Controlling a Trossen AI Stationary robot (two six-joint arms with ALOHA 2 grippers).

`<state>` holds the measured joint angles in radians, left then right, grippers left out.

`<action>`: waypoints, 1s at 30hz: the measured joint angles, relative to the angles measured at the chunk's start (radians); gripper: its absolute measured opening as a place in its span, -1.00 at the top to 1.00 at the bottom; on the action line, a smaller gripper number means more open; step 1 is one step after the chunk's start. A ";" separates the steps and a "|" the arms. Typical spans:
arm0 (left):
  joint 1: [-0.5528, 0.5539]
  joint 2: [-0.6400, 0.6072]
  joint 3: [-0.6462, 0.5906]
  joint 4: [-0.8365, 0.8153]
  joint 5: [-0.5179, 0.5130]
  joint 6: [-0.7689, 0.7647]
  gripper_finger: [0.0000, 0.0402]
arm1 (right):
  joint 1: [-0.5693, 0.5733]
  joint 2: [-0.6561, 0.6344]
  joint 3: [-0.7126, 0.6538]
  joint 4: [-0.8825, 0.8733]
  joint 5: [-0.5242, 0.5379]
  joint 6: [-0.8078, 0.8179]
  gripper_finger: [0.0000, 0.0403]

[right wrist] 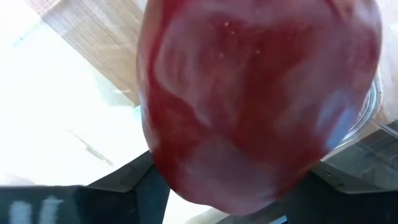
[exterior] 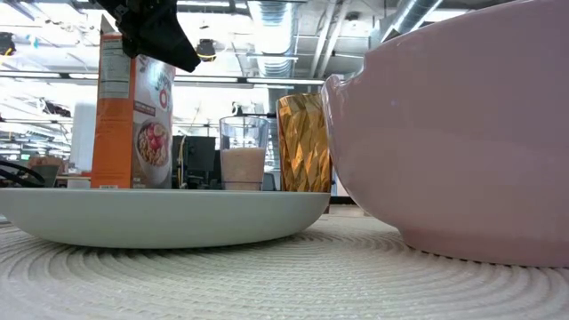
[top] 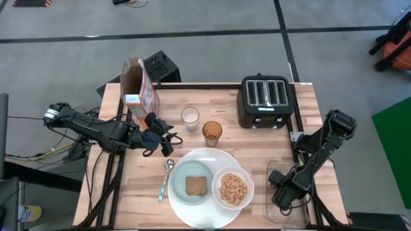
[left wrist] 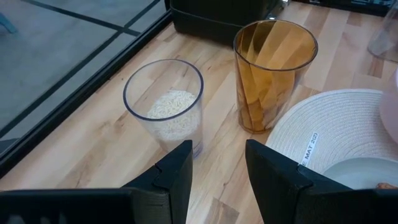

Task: Arrange a breakfast setting
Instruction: Put the red apple on the gray plate, then put the apple on the gray plate

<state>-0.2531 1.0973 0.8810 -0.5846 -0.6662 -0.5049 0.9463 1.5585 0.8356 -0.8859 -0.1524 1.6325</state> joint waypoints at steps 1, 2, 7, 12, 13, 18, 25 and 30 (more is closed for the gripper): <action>0.000 0.000 0.000 0.000 0.000 0.000 0.32 | 0.000 0.000 0.000 0.002 0.000 0.000 -0.31; 0.000 0.000 0.000 0.000 0.000 0.000 0.32 | 0.000 0.000 0.000 0.004 0.000 0.000 -0.28; 0.000 0.000 0.000 0.000 0.000 0.000 0.32 | 0.003 0.000 0.000 0.008 -0.003 0.002 -0.23; 0.000 0.000 0.000 0.000 0.001 0.000 0.32 | 0.002 -0.001 0.000 0.031 -0.004 0.010 -0.31; 0.000 0.000 0.000 0.000 0.001 0.000 0.32 | 0.002 -0.001 0.000 0.039 -0.004 0.005 -0.32; 0.000 0.000 0.000 0.000 0.001 0.000 0.32 | -0.003 -0.001 0.001 0.059 -0.006 -0.008 -0.33; 0.000 0.000 0.000 0.000 0.001 -0.001 0.32 | -0.008 -0.001 0.001 0.041 -0.007 -0.007 -0.34; 0.000 0.000 0.000 0.000 0.001 -0.002 0.32 | -0.012 -0.001 0.001 0.053 -0.007 -0.008 -0.34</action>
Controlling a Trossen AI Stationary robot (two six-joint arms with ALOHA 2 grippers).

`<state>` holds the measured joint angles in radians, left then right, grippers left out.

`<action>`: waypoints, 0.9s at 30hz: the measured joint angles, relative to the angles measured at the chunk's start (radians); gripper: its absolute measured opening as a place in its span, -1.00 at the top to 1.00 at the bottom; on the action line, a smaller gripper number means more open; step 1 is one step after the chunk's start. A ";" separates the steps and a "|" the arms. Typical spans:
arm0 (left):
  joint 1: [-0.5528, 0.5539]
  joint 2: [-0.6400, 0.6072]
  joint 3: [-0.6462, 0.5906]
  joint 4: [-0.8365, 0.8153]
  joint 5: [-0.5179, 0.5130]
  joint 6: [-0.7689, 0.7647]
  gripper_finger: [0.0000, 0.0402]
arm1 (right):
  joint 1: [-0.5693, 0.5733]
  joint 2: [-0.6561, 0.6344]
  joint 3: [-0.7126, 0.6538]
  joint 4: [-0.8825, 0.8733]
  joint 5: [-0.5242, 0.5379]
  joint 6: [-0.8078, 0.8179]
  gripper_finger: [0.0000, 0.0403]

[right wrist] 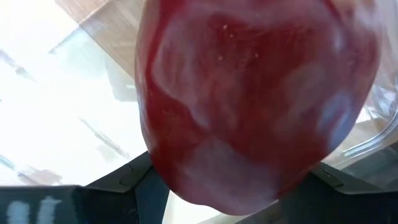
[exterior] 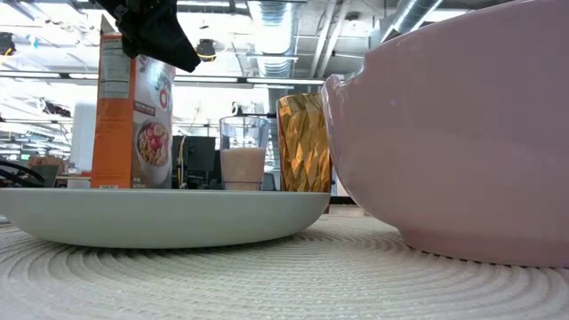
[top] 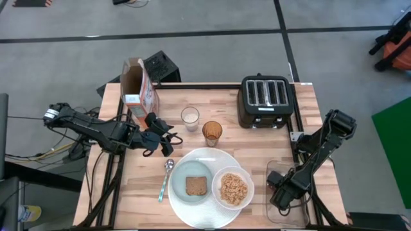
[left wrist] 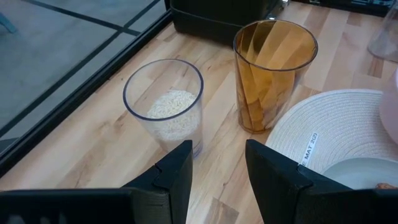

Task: Arrange a breakfast setting
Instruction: Put the apple on the gray plate

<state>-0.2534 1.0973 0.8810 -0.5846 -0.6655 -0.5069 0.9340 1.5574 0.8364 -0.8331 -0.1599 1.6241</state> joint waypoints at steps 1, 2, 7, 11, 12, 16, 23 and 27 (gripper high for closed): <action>0.000 0.000 0.000 0.000 0.000 0.000 0.32 | 0.000 0.000 0.000 0.000 -0.006 0.000 -0.34; 0.000 0.000 0.000 0.000 0.000 0.000 0.32 | -0.001 0.000 0.000 0.000 -0.018 -0.001 -0.34; 0.000 0.000 0.000 0.000 0.000 -0.001 0.32 | -0.008 0.000 0.000 0.005 -0.026 -0.003 -0.34; 0.000 0.000 0.000 0.000 0.000 -0.001 0.32 | -0.008 0.000 0.000 0.014 -0.039 -0.002 -0.35; 0.000 0.000 0.000 0.000 0.000 -0.001 0.32 | -0.008 0.000 0.000 0.015 -0.043 -0.002 -0.35; 0.000 0.000 0.000 0.000 0.000 -0.001 0.32 | -0.008 0.000 0.000 0.026 -0.053 -0.002 -0.39; 0.000 0.000 0.000 0.000 0.000 -0.001 0.32 | -0.008 0.000 0.000 0.035 -0.053 0.000 -0.58; 0.000 0.000 0.000 0.000 0.000 -0.002 0.32 | -0.008 0.000 0.000 0.034 -0.028 0.023 -0.70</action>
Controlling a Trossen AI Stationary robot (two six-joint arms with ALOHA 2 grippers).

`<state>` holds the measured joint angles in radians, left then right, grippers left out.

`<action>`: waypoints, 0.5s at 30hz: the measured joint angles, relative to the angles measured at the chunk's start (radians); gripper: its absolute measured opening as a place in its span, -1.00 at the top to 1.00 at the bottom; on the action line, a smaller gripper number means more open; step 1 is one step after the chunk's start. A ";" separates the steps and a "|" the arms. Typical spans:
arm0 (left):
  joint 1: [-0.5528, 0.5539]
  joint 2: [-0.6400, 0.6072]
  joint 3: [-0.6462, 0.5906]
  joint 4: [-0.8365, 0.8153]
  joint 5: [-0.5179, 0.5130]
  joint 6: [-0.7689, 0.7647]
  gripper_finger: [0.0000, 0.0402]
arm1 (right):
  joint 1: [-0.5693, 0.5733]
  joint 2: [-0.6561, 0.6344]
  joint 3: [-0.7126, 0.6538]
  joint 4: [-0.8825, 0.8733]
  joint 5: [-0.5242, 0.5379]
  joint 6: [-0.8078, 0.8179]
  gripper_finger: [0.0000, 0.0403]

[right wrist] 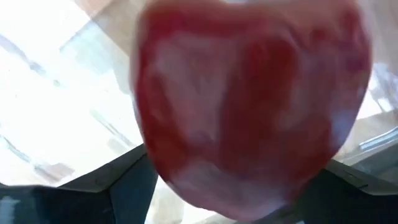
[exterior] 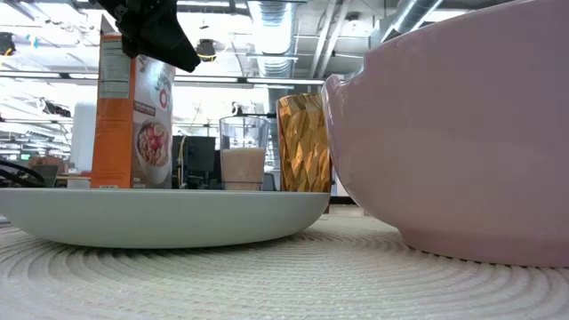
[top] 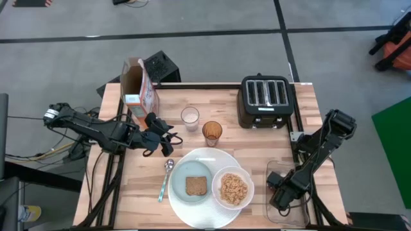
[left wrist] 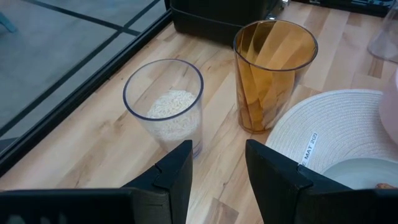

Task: Arrange a breakfast setting
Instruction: Put the apple on the gray plate

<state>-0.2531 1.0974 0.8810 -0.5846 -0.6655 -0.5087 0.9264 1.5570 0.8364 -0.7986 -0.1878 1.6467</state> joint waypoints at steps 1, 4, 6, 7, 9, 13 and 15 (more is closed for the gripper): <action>0.000 0.000 0.000 0.000 0.000 0.000 0.32 | 0.000 0.000 0.000 0.001 0.007 0.002 -0.72; 0.000 0.000 0.000 0.000 0.000 0.000 0.32 | 0.000 0.000 0.000 0.001 0.011 0.002 -0.76; 0.000 0.000 0.000 0.000 0.000 0.000 0.32 | 0.000 0.000 0.000 -0.001 0.030 0.002 -0.77; 0.000 0.000 0.000 0.000 0.000 0.000 0.32 | -0.002 0.000 0.000 -0.001 0.042 0.002 -0.77; 0.000 0.000 0.000 0.000 0.000 0.000 0.32 | -0.009 0.000 0.000 -0.007 0.062 0.002 -0.77; 0.000 0.000 0.000 0.000 0.000 -0.002 0.32 | -0.033 0.000 0.000 -0.011 0.108 0.002 -0.77; 0.000 0.000 0.000 0.000 0.000 -0.003 0.32 | -0.043 0.000 0.000 -0.011 0.125 0.002 -0.77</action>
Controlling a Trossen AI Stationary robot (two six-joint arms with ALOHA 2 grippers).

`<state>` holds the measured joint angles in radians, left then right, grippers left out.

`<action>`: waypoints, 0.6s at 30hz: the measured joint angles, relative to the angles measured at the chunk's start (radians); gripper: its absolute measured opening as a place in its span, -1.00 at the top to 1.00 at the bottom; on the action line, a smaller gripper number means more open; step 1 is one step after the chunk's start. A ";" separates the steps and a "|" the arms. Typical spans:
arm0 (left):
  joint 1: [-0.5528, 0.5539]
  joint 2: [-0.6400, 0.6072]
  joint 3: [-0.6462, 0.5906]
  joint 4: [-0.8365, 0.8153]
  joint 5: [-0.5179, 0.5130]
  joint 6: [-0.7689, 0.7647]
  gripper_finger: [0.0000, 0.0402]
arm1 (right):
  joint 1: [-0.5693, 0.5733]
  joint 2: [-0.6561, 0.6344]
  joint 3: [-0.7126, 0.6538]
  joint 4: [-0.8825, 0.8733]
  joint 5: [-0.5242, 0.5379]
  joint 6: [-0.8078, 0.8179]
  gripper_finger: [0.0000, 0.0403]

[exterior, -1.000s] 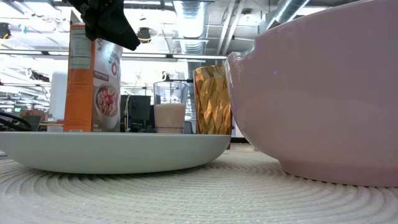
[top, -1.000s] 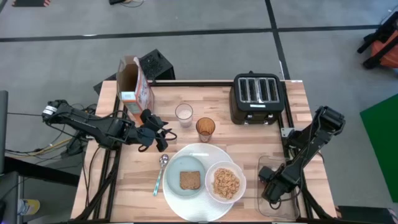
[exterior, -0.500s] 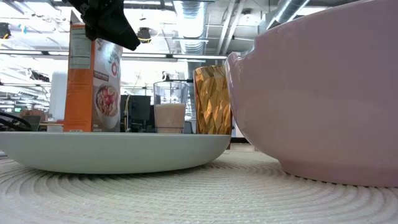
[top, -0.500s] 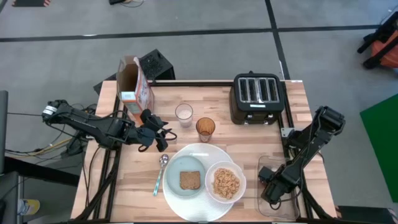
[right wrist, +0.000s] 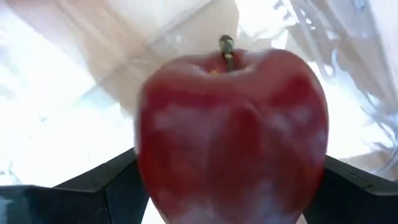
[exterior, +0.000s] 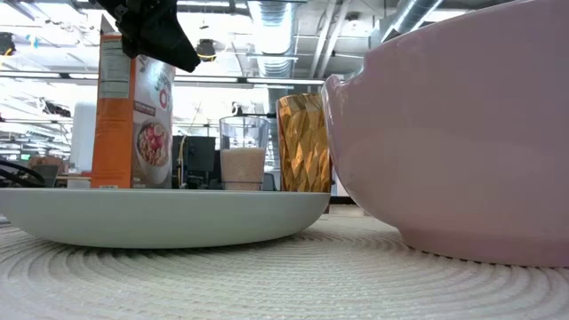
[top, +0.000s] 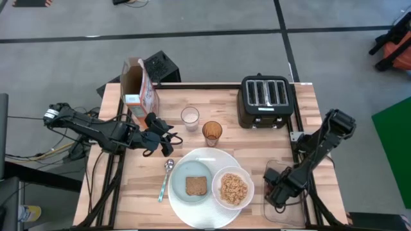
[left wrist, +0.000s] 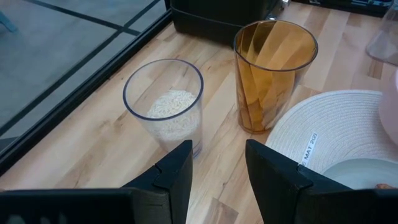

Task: Arrange a breakfast setting
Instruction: Put the apple on the gray plate

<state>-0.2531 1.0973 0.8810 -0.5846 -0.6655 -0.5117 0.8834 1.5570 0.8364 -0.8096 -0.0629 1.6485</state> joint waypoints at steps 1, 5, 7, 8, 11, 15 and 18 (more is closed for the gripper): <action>0.000 0.000 0.000 0.000 0.000 0.000 0.32 | -0.005 0.000 0.000 0.000 0.008 0.000 -0.77; 0.000 0.000 0.000 0.000 0.000 0.000 0.32 | -0.021 0.000 0.000 0.000 0.011 -0.019 -0.77; 0.000 0.000 0.000 0.000 0.000 0.000 0.32 | -0.027 0.000 0.000 0.000 0.012 -0.026 -0.77; 0.000 0.000 0.000 0.000 0.000 0.000 0.32 | -0.030 0.000 0.000 0.000 0.012 -0.027 -0.76; 0.000 0.000 0.000 0.000 0.000 0.000 0.32 | -0.030 0.000 0.000 0.000 0.012 -0.027 -0.73; 0.000 0.000 0.000 0.000 0.000 0.000 0.32 | -0.030 0.000 0.000 0.000 0.012 -0.019 -0.63; 0.000 0.000 0.000 0.000 0.000 0.000 0.32 | -0.030 0.000 0.000 0.002 0.009 -0.019 -0.55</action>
<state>-0.2532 1.0973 0.8810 -0.5847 -0.6655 -0.5121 0.8536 1.5570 0.8364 -0.8081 -0.0535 1.6299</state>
